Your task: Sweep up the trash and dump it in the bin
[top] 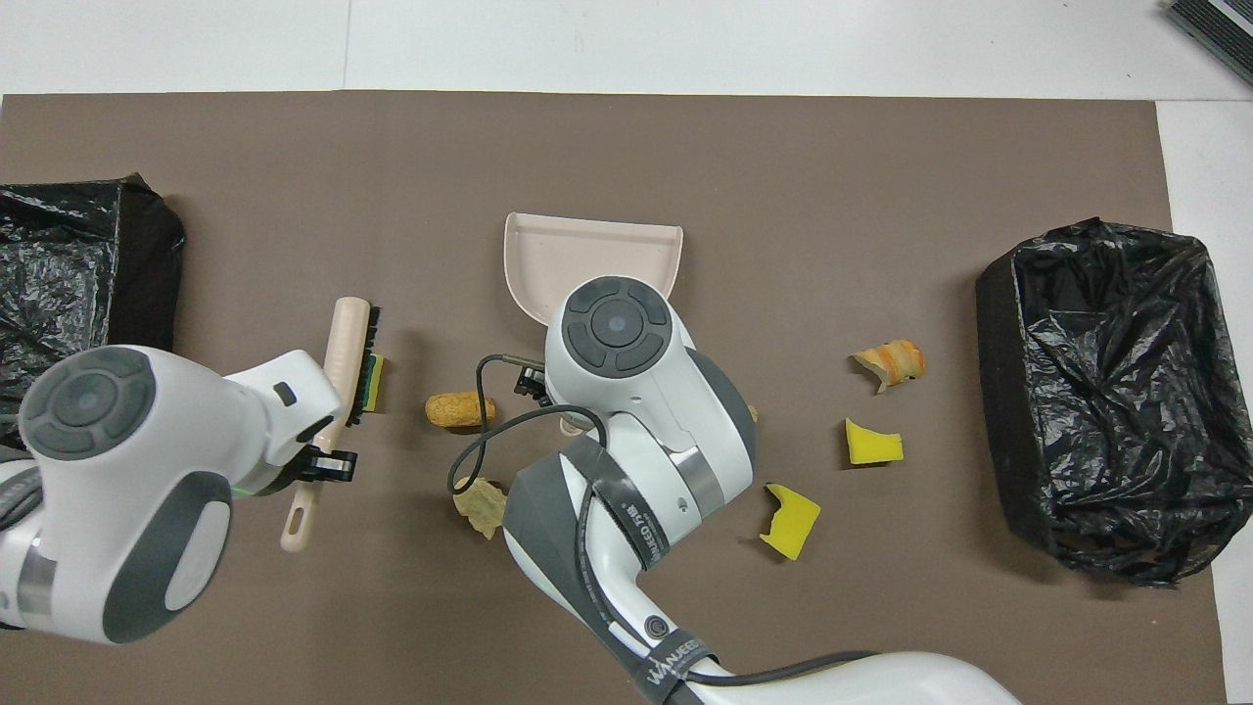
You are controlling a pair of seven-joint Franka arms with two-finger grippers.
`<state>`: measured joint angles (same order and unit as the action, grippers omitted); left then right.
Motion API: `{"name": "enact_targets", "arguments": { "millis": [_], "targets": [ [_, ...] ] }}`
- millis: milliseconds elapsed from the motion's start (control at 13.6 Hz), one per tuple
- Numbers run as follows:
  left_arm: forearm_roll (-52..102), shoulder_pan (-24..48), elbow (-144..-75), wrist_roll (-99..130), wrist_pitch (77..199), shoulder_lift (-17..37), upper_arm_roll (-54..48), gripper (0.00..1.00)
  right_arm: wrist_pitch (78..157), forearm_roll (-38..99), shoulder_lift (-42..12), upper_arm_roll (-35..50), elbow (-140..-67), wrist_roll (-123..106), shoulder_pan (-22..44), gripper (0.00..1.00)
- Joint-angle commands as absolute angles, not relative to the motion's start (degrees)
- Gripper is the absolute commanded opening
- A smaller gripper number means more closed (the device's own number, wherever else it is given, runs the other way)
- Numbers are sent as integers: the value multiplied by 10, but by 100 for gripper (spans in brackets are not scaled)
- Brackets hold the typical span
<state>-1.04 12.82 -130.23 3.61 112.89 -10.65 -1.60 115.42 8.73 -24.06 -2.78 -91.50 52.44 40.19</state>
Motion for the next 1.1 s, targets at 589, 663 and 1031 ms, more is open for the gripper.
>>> {"name": "enact_targets", "arguments": {
  "millis": [589, 663, 1031],
  "targets": [
    [-68, 14, -1286, -18, 1145, -62, -25, 0, 1218, 2, -272, -29, -906, 519, 420, 61],
    [-68, 14, -1288, -15, 1144, -58, -25, 0, 1229, 2, -272, -29, -914, 511, 421, 61],
    [-68, 16, -1295, 3, 1143, -54, -25, 0, 1238, -26, -271, -29, -933, 509, 431, 56]
  ]
}}
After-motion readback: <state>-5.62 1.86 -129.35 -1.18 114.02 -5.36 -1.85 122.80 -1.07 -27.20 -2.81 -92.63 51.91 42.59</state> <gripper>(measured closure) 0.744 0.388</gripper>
